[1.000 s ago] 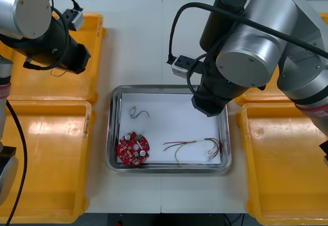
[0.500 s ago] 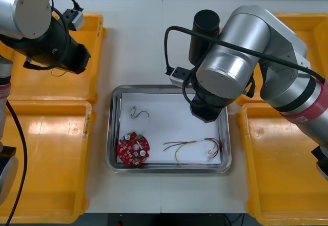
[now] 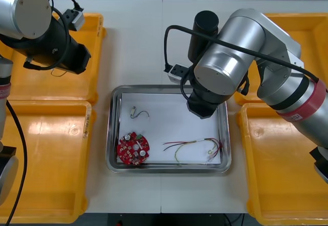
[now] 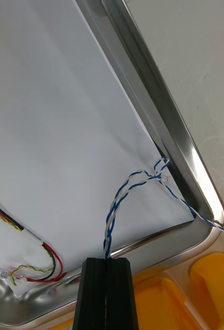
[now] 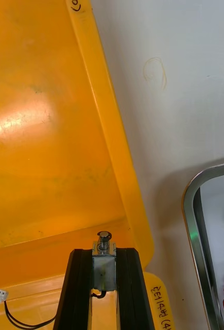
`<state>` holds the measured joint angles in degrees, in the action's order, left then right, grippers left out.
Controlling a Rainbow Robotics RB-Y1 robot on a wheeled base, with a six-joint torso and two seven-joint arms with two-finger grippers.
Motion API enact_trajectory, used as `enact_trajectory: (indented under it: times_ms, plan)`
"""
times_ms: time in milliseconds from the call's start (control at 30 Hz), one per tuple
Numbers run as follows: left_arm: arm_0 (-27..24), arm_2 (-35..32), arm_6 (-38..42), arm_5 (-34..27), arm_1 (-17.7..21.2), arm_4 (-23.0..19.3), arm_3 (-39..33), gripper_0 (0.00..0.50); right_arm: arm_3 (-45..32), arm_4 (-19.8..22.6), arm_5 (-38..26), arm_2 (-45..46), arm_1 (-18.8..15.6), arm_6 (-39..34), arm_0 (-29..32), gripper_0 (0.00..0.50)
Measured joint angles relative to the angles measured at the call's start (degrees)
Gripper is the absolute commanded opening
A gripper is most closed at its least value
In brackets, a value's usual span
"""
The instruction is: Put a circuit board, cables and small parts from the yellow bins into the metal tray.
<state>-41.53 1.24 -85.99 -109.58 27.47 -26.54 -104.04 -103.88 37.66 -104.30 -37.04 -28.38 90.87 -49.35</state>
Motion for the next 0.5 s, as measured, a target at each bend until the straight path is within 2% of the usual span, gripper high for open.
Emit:
enact_trajectory:
  times_ms: [500]
  plan:
    - [0.0,0.0,0.0,0.0,0.0,-0.3,0.0,0.0,0.4,-2.2,0.6,-1.2,1.8,0.0,0.9,0.0]
